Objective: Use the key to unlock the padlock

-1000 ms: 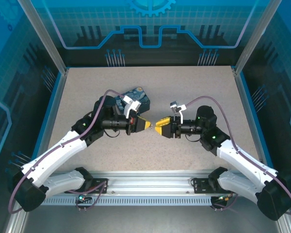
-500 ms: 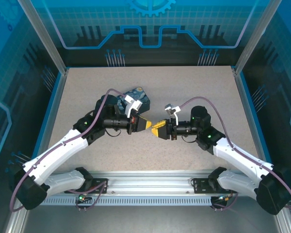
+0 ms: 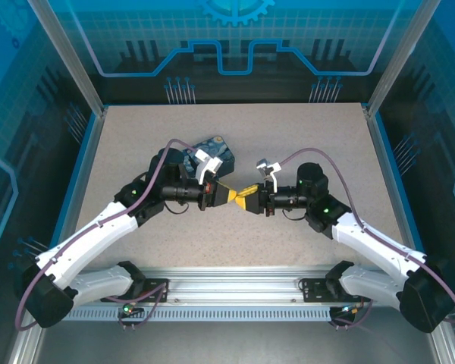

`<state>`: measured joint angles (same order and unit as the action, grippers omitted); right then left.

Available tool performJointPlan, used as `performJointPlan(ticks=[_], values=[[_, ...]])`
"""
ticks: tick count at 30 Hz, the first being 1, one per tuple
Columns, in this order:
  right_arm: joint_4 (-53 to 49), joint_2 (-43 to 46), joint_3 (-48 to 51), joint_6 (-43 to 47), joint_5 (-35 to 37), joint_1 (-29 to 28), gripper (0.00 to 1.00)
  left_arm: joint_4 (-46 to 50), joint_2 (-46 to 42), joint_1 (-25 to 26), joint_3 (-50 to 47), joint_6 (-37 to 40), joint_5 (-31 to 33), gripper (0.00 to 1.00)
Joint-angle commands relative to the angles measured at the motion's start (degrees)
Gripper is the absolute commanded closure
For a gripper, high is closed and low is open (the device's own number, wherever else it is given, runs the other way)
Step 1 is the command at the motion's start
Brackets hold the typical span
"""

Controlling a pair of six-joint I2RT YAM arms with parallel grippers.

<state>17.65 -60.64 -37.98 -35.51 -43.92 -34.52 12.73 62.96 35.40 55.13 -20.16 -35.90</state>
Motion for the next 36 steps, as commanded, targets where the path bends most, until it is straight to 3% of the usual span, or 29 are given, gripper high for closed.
performJointPlan(ticks=[1,18,26,31,36], values=[[0.55,0.37,-1.90,0.48,0.53,-0.70,0.77,1.07,0.39,-0.25,1.64,1.85,-1.95,1.00],[0.57,-1.15,-2.23,0.18,0.10,-1.59,0.99,0.63,0.36,-0.24,1.60,1.46,-1.73,1.00],[-0.52,0.95,-0.94,-1.08,4.97,-1.34,1.00,-2.02,-2.87,-2.30,-0.04,-1.51,4.16,0.65],[6.66,1.41,1.84,-7.96,10.33,-1.09,1.00,-16.11,-7.96,-5.27,-8.95,-12.87,8.52,0.37],[12.24,0.70,2.82,-12.59,14.64,-2.45,1.00,-27.01,-9.26,-5.29,-14.97,-20.70,9.99,0.31]])
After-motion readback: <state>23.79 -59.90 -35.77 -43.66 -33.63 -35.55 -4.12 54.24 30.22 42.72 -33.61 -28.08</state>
